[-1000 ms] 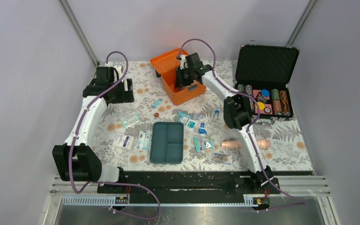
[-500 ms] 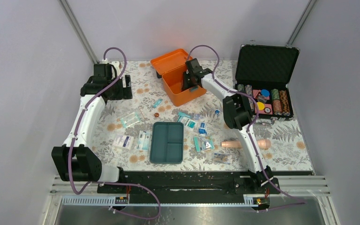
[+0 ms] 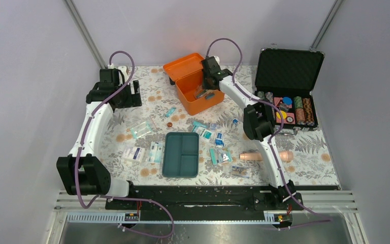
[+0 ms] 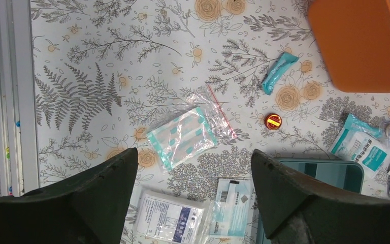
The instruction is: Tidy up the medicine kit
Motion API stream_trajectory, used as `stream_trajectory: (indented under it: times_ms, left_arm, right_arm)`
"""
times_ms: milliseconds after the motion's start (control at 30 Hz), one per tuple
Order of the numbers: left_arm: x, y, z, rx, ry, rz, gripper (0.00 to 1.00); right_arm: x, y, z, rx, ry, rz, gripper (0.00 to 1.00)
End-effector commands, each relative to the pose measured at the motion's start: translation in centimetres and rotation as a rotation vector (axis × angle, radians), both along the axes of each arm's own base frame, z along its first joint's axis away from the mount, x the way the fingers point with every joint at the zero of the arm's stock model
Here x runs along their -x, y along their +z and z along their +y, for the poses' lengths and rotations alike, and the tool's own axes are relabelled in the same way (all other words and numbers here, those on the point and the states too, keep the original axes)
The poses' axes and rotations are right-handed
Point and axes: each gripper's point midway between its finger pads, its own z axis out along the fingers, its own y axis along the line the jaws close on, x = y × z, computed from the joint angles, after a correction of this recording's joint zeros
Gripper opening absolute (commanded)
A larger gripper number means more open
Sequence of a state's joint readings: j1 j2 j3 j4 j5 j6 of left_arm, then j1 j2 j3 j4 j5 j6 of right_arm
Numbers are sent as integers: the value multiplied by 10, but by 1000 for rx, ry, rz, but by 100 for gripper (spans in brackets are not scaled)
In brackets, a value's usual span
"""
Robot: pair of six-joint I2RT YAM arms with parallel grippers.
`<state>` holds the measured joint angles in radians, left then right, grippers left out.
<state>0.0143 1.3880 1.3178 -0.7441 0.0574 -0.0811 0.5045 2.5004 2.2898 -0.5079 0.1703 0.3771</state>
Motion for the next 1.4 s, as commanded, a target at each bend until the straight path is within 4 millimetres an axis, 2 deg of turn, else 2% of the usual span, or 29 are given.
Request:
stream_trajectory:
  times_ms: [0,200,333,467,600,667,767,900,1100,1233,1367]
  left_arm:
    - [-11,3,-2,36,13,-27,80]
    - [-6,-13,-8,80,26,19,81]
    - [0,-30,-6,94,50,74,81]
    - [11,-52,1,131,118,158,83]
    - [17,-75,14,112,170,243,81]
    - [14,-82,21,69,153,270,77]
    - [4,-91,17,46,22,314,63]
    - [-7,-111,16,7,-153,421,58]
    - [-22,-129,30,-84,-264,475,60]
    - [-19,-145,31,-96,-326,523,58]
    - [-8,-159,31,-95,-372,588,50]
  right_arm:
    - [-18,74,-10,-2,-31,-163,32]
    - [-27,91,-16,13,-7,-219,33]
    - [-18,113,1,-54,150,-231,37]
    - [19,153,29,-184,423,-235,43]
    - [52,186,30,-253,558,-235,46]
    - [72,201,27,-291,641,-231,47]
    - [104,218,20,-352,755,-223,48]
    - [139,222,0,-349,810,-210,48]
    - [175,210,-29,-323,770,-169,50]
    - [187,201,-42,-299,750,-157,51]
    - [191,198,-51,-290,732,-149,52]
